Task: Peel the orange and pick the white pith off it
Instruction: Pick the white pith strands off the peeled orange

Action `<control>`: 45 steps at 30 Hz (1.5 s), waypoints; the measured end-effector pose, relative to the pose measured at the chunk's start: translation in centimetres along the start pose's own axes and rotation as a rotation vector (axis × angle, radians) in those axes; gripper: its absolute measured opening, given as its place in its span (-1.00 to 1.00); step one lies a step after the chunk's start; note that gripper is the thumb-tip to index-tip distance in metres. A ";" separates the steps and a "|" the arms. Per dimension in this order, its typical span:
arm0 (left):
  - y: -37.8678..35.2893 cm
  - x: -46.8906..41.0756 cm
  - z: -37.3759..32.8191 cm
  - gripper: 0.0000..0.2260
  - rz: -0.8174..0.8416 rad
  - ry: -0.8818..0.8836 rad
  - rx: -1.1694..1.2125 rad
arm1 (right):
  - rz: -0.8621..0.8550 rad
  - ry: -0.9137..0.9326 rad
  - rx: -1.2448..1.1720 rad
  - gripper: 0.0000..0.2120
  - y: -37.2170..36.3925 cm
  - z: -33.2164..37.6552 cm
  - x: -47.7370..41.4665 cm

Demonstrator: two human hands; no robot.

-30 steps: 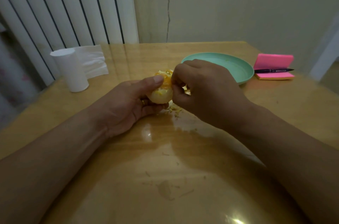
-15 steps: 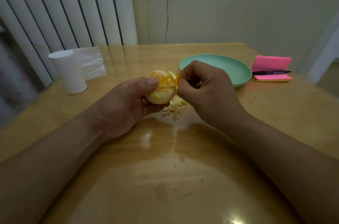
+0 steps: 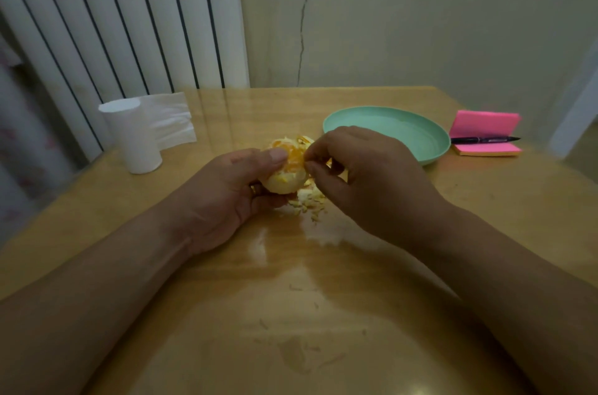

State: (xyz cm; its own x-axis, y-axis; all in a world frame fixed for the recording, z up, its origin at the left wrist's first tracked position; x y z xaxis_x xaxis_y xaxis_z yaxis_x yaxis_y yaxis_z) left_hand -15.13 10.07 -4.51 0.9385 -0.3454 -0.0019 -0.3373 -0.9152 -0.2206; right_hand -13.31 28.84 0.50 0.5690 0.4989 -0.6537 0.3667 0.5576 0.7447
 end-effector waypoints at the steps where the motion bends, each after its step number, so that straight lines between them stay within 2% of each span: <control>1: 0.1 0.0 0.1 -0.59 0.001 0.000 -0.008 | 0.012 0.018 0.043 -0.88 0.1 0.2 -0.1; 4: -0.1 0.0 0.0 -0.52 0.010 -0.009 -0.041 | 0.004 0.061 0.115 -0.91 0.3 0.7 -0.5; 7: -0.4 -0.1 0.0 -0.45 0.015 -0.019 -0.061 | -0.052 0.031 0.079 -0.93 0.4 0.7 -0.3; 11: -0.6 0.1 -0.1 -0.50 0.032 -0.033 -0.008 | -0.060 -0.237 -0.228 -0.92 -0.4 -1.3 0.6; 15: -0.6 0.0 -0.2 -0.57 0.000 -0.045 0.168 | 0.127 -0.430 -0.331 -0.93 -2.2 -3.6 1.1; 17: -0.5 -0.1 -0.2 -0.57 -0.043 -0.041 0.257 | 0.176 -0.441 -0.330 -0.88 -2.7 -3.4 1.2; 21: -0.3 -0.1 -0.2 -0.60 -0.109 -0.013 0.322 | 0.152 -0.464 -0.374 -0.98 -2.6 -2.8 1.1; 23: -0.4 -0.1 -0.1 -0.61 -0.112 -0.009 0.330 | 0.136 -0.477 -0.381 -0.91 -2.3 -2.7 1.1; 26: -0.5 -0.1 0.0 -0.62 -0.107 -0.008 0.354 | 0.093 -0.451 -0.359 -0.97 -2.0 -2.4 0.9; 28: -0.7 -0.1 0.1 -0.61 -0.087 -0.004 0.366 | 0.087 -0.456 -0.376 -0.93 -2.0 -2.3 0.9; 32: -0.8 -0.1 0.2 -0.62 -0.038 -0.001 0.280 | 0.097 -0.447 -0.438 -0.93 -2.2 -1.8 0.8; 35: -0.7 -0.2 0.1 -0.59 -0.030 -0.044 0.182 | 0.120 -0.433 -0.460 -0.85 -2.4 -1.3 0.9; 41: -0.5 0.1 -0.1 -0.44 -0.167 -0.149 0.023 | 0.123 -0.447 -0.429 -0.83 -2.5 -1.3 1.0; 45: 0.0 0.0 -0.1 -0.41 -0.205 -0.181 -0.147 | 0.135 -0.456 -0.431 -0.87 -2.5 -1.3 1.0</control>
State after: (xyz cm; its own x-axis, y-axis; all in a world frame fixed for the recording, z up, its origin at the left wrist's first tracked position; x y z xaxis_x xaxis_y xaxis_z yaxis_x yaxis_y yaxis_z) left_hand -15.10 10.02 -4.46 0.9816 -0.1197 -0.1485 -0.1342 -0.9868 -0.0912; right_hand -14.56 28.79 -2.22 0.8802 0.3037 -0.3647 -0.0044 0.7737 0.6336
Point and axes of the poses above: each hand's wrist, its own x-axis away from the middle knuckle, its own y-axis out of the back of the hand, z = x × y, the point moved 5 cm from there along -x, towards the middle knuckle, and after that the axes turned 5 degrees about z, right-handed, at the moved point
